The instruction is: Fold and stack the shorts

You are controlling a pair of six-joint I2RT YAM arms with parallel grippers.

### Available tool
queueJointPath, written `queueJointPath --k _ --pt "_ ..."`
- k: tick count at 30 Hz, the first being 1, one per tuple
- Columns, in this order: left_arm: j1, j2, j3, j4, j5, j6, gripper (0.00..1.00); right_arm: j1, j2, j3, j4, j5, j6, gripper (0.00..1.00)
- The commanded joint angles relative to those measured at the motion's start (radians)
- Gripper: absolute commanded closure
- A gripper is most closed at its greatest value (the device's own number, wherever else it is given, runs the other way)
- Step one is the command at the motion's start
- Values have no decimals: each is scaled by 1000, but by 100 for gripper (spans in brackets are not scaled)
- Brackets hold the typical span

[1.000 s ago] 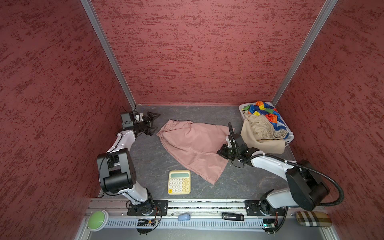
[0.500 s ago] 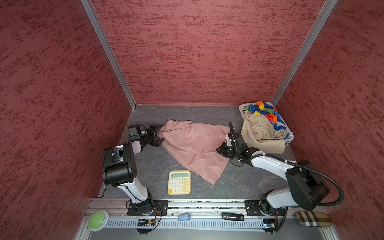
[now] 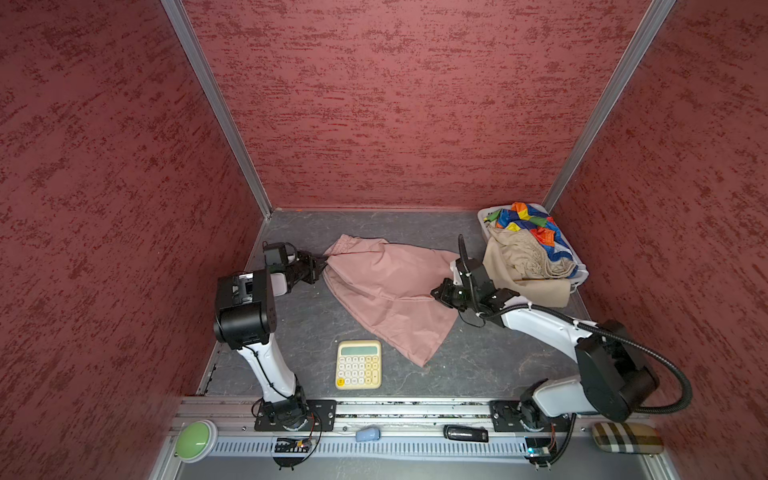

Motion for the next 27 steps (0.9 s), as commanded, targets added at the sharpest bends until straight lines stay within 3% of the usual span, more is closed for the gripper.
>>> queueJointPath --k 1,5,9,16,22,27 --pt "-4 -1 81 105 31 -21 100 -1 -66 115 -83 41 -39 100" --pt "4 -17 198 -6 25 51 100 58 -116 136 -135 76 -8 100" --pt "18 29 278 -145 9 193 100 157 -96 27 -35 84 96 100" --pt "32 77 171 -107 18 208 100 229 39 -157 168 59 221 100" --pt "50 62 11 -56 22 224 100 133 131 -178 160 34 128 100" --pt "33 -1 -84 -31 19 218 100 -63 212 -29 16 34 -105 100"
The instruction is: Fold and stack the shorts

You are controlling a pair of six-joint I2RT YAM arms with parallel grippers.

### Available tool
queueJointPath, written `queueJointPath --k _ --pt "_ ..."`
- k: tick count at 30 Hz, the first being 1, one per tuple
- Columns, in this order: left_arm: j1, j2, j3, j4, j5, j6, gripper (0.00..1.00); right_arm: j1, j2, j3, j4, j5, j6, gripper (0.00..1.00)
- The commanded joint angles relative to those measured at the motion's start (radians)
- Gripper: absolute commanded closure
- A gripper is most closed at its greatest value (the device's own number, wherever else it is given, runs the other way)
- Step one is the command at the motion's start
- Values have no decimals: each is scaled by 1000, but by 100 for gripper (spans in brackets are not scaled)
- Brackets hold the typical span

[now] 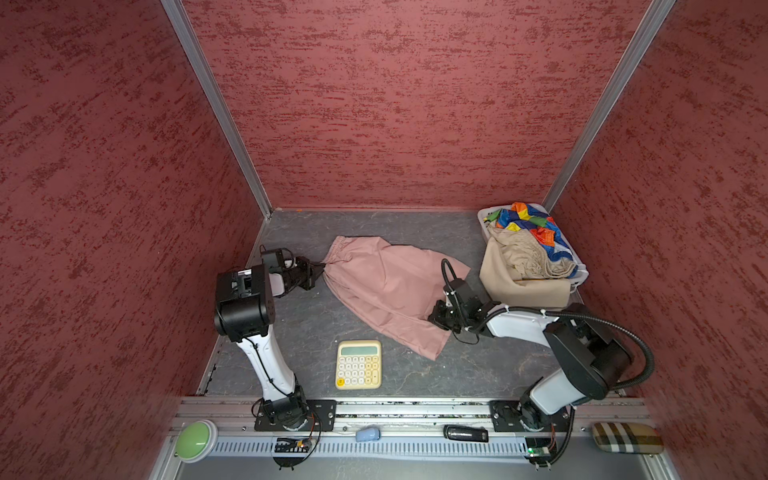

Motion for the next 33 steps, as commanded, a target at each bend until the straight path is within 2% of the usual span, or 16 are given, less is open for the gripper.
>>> queueJointPath --k 1,5,9,14,17,22,28,33 --pt "-22 -74 -45 38 3 26 100 -113 60 157 -92 14 -202 100" --pt "-55 -127 -66 2 -3 57 100 -158 120 399 -284 24 -346 100" --pt "-45 -173 -47 -96 -18 135 100 -155 26 484 -377 34 -361 100" --pt "-35 -175 -28 -163 -28 198 100 -112 -143 372 -408 54 -310 100" --pt "-20 -146 -35 -134 -23 191 100 -78 -218 221 -361 79 -252 100" --pt "-7 -115 -35 -138 -30 207 100 -67 -277 -27 -233 49 -147 100" --pt "27 -84 -60 -118 -31 205 100 -64 -244 -128 -184 50 -148 100" --pt "35 -84 -63 -116 -31 203 100 -91 -104 -17 -200 63 -226 100"
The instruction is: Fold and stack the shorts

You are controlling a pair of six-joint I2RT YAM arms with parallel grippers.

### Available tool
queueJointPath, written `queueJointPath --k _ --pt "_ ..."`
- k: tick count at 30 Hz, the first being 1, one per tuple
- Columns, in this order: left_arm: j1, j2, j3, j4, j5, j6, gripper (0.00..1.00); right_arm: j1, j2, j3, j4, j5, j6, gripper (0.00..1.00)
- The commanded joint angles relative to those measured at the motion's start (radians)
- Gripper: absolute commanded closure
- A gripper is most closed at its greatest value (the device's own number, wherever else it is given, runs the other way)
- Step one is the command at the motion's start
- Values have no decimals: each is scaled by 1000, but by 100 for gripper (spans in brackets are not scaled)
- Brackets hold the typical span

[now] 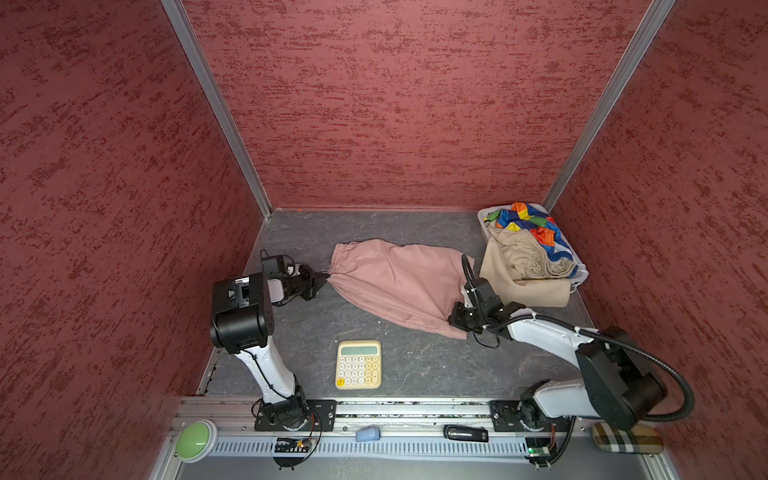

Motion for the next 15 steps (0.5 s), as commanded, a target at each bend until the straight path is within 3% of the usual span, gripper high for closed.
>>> queueJointPath --k 1,3,9,15 --pt "29 13 -1 32 -48 21 100 -37 100 90 -24 37 -61 100" --pt "32 12 -7 36 -48 18 100 -44 149 160 -41 33 -80 97" --pt "30 17 -20 54 -41 8 100 -46 127 197 -55 49 -52 59" --pt "23 18 -21 67 -36 1 100 -52 89 120 15 49 13 53"
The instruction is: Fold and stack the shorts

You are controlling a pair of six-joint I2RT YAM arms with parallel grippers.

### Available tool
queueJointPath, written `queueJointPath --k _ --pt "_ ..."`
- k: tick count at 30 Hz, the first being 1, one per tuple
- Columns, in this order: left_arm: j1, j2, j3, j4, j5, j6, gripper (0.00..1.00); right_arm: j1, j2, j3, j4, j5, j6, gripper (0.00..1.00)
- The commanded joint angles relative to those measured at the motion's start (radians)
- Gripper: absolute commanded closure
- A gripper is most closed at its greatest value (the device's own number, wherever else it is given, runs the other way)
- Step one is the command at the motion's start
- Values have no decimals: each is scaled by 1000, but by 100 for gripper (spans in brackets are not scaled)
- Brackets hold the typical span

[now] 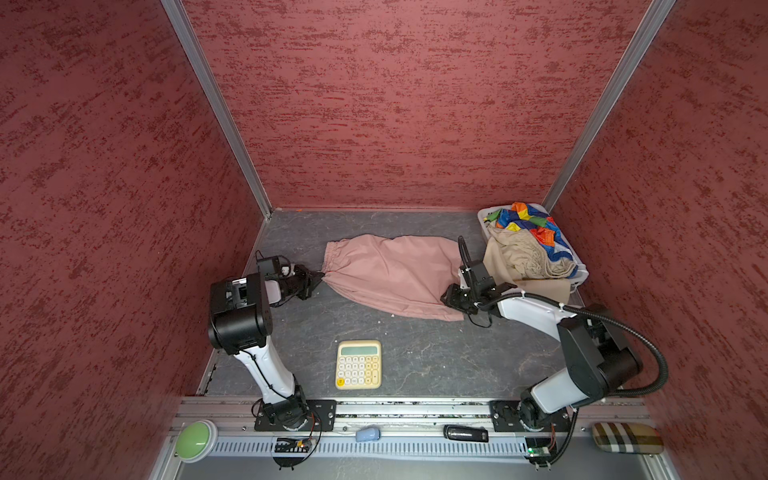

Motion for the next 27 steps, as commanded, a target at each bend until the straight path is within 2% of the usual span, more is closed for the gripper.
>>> queueJointPath --k 1,2,3,5,9,15,20,22,23,25,26,27 --pt "-1 18 -12 20 -9 2 100 -4 -7 -32 36 19 47 53" --pt "-1 18 -14 21 -7 3 100 -4 -11 -39 43 15 55 54" --pt "-1 19 -15 23 -6 2 100 -5 -21 -46 44 16 61 60" --pt "2 18 -20 30 -6 -4 100 -5 -57 -47 23 32 64 83" --pt "9 19 -29 59 -1 -26 100 -4 -172 -40 -57 51 60 100" --pt "22 9 -34 63 -7 -28 100 31 -265 -132 -95 71 89 100" --pt "23 18 -34 68 -11 -31 100 58 -179 -242 43 26 129 100" --pt "22 16 -31 62 -12 -25 100 62 -153 -246 71 16 134 90" --pt "19 10 -23 50 -10 -15 100 61 -149 -239 77 13 135 81" --pt "12 -15 6 -8 -9 14 77 62 -164 -210 52 20 128 62" --pt "7 -44 24 -50 -17 35 69 62 -184 -184 18 29 118 51" --pt "5 -77 47 -101 -30 69 63 62 -207 -152 -23 39 103 32"
